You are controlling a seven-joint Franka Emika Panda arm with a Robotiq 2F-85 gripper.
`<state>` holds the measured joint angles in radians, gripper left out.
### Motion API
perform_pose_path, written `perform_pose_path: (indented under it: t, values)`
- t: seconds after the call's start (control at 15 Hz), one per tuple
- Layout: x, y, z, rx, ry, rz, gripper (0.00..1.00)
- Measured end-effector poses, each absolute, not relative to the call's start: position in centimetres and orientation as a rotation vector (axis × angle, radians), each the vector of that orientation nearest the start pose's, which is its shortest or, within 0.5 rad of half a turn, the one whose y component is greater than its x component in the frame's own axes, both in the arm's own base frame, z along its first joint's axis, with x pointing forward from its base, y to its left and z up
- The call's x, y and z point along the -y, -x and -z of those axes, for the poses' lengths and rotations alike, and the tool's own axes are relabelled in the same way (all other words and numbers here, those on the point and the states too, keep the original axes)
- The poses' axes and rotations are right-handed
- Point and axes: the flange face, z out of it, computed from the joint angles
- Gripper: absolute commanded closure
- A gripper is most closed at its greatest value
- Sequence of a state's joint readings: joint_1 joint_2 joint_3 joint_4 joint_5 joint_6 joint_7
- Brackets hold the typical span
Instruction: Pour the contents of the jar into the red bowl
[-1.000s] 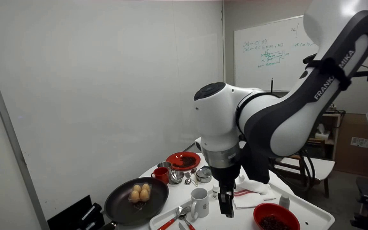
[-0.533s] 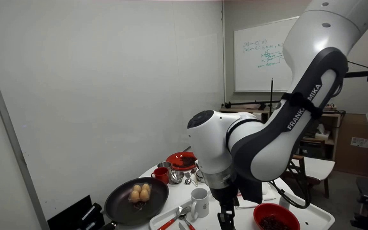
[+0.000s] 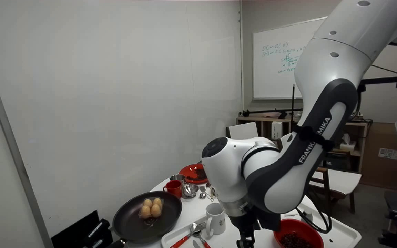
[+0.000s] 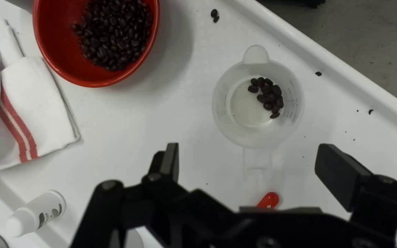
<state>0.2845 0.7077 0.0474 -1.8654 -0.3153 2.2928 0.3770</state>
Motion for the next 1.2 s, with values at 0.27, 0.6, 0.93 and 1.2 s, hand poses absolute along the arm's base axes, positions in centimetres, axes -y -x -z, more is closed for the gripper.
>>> perform_pose_path:
  t: [0.27,0.6,0.93,1.2]
  values:
    - [-18.9,-56.8,-11.1,0.314,3.378,-0.341,0.0]
    - [-15.9,-56.7,-10.5,0.091,3.476,-0.381,0.0]
    - [-16.4,-55.6,-7.2,0.082,3.487,-0.52,0.0]
    - [-18.0,-55.4,-5.3,0.182,3.434,-0.685,0.0]
